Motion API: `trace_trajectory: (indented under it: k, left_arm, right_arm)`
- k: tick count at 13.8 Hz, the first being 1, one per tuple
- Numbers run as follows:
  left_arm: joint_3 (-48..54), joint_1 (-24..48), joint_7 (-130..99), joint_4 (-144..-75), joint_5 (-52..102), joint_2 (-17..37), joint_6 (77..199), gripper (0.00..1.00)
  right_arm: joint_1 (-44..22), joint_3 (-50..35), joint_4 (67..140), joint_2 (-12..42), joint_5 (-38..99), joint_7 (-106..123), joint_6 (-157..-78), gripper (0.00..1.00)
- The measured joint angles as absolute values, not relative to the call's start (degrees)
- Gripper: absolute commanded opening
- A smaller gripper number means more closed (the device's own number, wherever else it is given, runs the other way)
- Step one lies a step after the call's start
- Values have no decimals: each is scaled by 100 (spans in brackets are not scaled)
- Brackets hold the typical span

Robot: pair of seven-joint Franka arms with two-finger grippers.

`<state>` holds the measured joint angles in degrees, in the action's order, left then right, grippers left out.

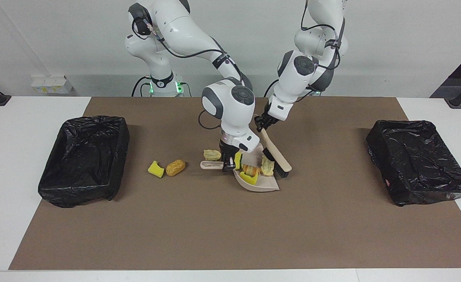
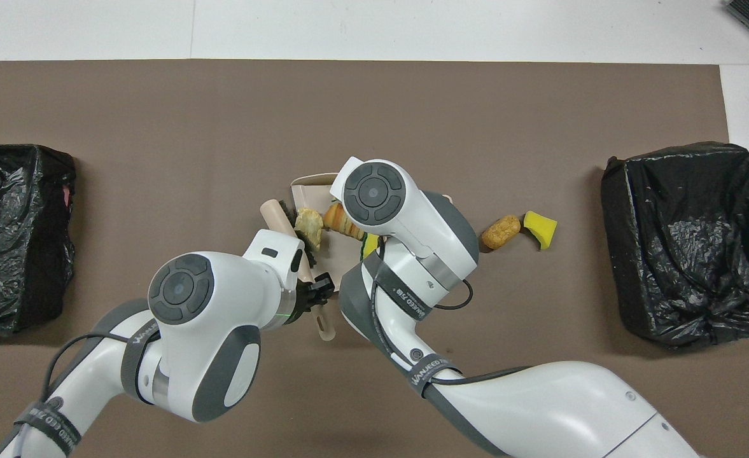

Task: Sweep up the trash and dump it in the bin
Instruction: 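Sweep the sponges and crusts into the dustpan with the left gripper's brush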

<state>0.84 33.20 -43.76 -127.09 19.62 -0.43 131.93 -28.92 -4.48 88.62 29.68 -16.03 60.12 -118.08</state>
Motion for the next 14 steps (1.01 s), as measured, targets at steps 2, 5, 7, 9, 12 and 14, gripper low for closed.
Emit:
trace_trajectory:
  k: [2, 5, 7, 9, 12, 14]
  left_arm:
    - [82, 3320, -4298, -12507, 1962, 125, 13366, 0]
    - [80, 3319, -4154, -12365, 1962, 232, 13384, 0]
    - [64, 3319, -3893, -12332, 1960, 235, 12989, 0]
    - [38, 3316, -3356, -12315, 1954, 227, 12502, 0]
    - [17, 3302, -2652, -12315, 1953, 205, 12226, 0]
    - [10, 3237, -2555, -12281, 1953, 191, 11998, 0]
  right_arm:
    - [-2893, -449, 8862, 2968, -1603, 6012, -11808, 0]
    - [-2893, -451, 8863, 2968, -1602, 6011, -11808, 0]
    - [-2894, -451, 8863, 2968, -1602, 6011, -11808, 0]
    - [-2894, -452, 8863, 2968, -1602, 6011, -11808, 0]
    - [-2894, -452, 8865, 2968, -1602, 6010, -11808, 0]
    - [-2894, -452, 8865, 2968, -1602, 6006, -11808, 0]
